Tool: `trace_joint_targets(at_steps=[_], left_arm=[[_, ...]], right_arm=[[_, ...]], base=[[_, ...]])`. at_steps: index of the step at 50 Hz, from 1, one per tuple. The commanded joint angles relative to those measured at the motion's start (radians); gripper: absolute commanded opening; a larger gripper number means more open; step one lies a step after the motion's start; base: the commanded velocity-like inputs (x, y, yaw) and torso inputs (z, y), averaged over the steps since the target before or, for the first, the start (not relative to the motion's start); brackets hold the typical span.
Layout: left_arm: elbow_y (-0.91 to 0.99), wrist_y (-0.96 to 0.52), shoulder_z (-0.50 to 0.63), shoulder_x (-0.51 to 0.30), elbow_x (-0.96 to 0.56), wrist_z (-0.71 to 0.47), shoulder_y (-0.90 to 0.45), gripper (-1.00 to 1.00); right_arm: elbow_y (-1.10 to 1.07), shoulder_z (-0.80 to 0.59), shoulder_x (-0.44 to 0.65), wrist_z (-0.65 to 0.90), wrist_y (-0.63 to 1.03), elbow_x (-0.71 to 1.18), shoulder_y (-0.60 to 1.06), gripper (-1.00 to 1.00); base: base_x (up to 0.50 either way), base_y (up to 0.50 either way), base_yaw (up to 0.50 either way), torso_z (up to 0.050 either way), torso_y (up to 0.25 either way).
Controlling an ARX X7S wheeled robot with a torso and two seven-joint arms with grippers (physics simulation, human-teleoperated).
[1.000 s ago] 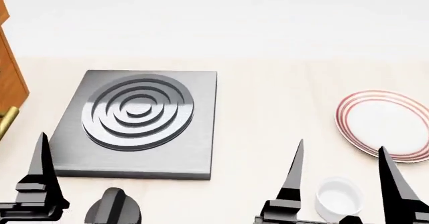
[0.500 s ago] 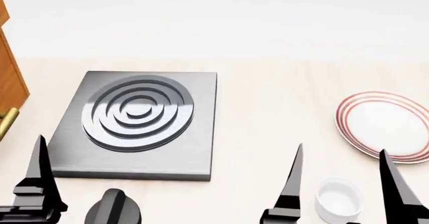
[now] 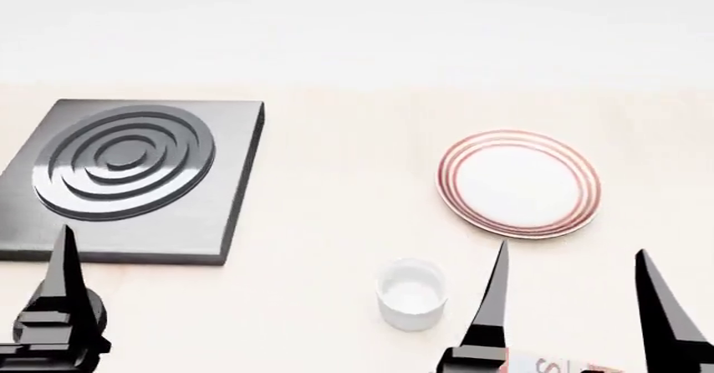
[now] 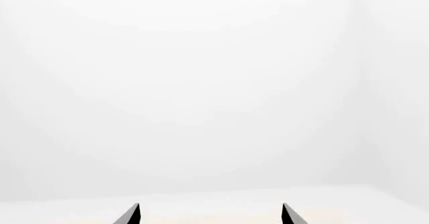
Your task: Pick the akita bowl on the cookies box and place it on the plate.
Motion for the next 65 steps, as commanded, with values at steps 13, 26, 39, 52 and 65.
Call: trace_joint_targets(at_steps=[13,26,39,52,65], left_arm=[[-0.012,0.018,0.014,-0.017,-0.012,-0.018,0.001,1.00],[-0.013,0.026,0.018,-0.026,-0.019,-0.029,0.003,1.00],[-0.011,0.027,0.021,-0.035,-0.027,-0.038,0.002,1.00],[-0.002,0.020,0.022,-0.042,-0.037,-0.046,-0.003,1.00],[-0.001,0.023,0.025,-0.047,-0.044,-0.049,-0.005,1.00]], right_arm=[[0.005,0.002,0.023,0.004,-0.041,0.004,-0.017,1.00],[0.003,-0.001,0.031,0.009,-0.048,0.007,-0.020,1.00],[0.017,-0.003,0.028,0.013,-0.072,0.005,-0.024,1.00],[0.005,-0.004,0.039,0.000,-0.077,0.042,-0.027,1.00],[-0.009,0.003,0.051,0.001,-0.078,0.058,-0.028,1.00]], base=[[-0.07,-0.50,0.00,0.000,0.000],[-0.05,-0.50,0.00,0.000,0.000],[-0.04,-0.40,0.00,0.000,0.000],[0.35,0.00,0.00,0.000,0.000],[0.50,0.00,0.00,0.000,0.000]])
